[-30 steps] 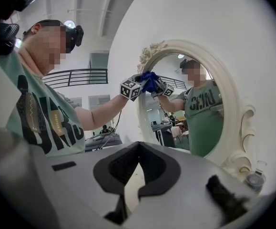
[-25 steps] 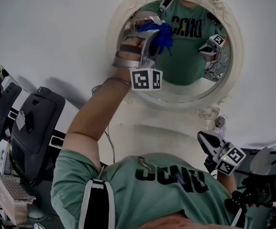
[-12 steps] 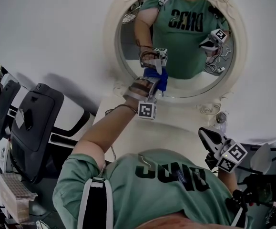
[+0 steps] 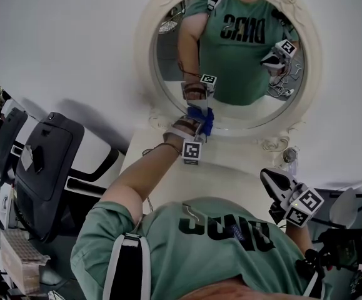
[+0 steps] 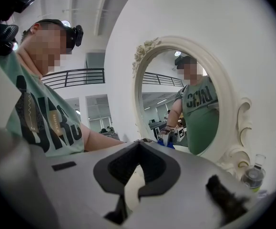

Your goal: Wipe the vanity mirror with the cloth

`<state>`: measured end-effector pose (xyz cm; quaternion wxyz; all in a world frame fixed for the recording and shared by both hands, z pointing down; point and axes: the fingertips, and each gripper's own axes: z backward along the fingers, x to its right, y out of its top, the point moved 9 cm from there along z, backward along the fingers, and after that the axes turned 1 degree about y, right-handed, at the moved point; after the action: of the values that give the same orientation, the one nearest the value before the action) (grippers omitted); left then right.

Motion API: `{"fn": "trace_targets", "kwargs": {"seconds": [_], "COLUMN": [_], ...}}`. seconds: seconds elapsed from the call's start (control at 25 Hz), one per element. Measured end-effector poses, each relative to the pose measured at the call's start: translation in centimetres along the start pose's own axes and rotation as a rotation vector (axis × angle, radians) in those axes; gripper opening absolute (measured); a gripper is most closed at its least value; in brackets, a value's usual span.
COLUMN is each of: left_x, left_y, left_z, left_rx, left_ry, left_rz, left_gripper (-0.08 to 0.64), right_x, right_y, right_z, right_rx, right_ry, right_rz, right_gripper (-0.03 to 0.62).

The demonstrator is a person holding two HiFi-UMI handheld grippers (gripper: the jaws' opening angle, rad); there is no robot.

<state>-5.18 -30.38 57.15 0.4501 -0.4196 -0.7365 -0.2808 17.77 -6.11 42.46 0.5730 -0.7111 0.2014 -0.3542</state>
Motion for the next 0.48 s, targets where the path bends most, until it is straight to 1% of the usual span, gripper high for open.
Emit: {"fn": "trace_targets", "kwargs": {"seconds": [0.24, 0.28, 0.32, 0.4, 0.44, 0.48], "left_x": [-0.8, -1.3, -2.1, -5.4, -7.9, -10.9], "left_y": [0.1, 0.0, 0.0, 0.3, 0.6, 0.9], "left_z": [0.3, 0.6, 1.1, 3.0, 4.4, 6.0], "left_rx": [0.015, 0.02, 0.027, 0.064, 0.092, 0.118], "left_ry": [-0.099, -0.103, -0.089, -0.014, 0.046, 0.122], "left_rz": [0.087, 0.099, 0.119, 0.187, 0.215, 0.228], "left_gripper": [0.081, 0.081, 0.083, 0.083, 0.083, 0.083], "right_x": [-0.3, -0.3, -0.3, -0.2, -0.1, 0.0], "right_y": [0.4, 0.4, 0.3, 0.2, 0.1, 0.0], "right_z": [-0.1, -0.1, 0.0, 0.2, 0.3, 0.4], "right_rx": [0.012, 0.014, 0.016, 0.019, 0.02, 0.022], "right_ry": [0.011, 0.009, 0.007, 0.002, 0.001, 0.0], "right_rz": [0.025, 0.026, 0.024, 0.016, 0.012, 0.01], "right_gripper": [0.005, 0.005, 0.005, 0.005, 0.005, 0.005]}}
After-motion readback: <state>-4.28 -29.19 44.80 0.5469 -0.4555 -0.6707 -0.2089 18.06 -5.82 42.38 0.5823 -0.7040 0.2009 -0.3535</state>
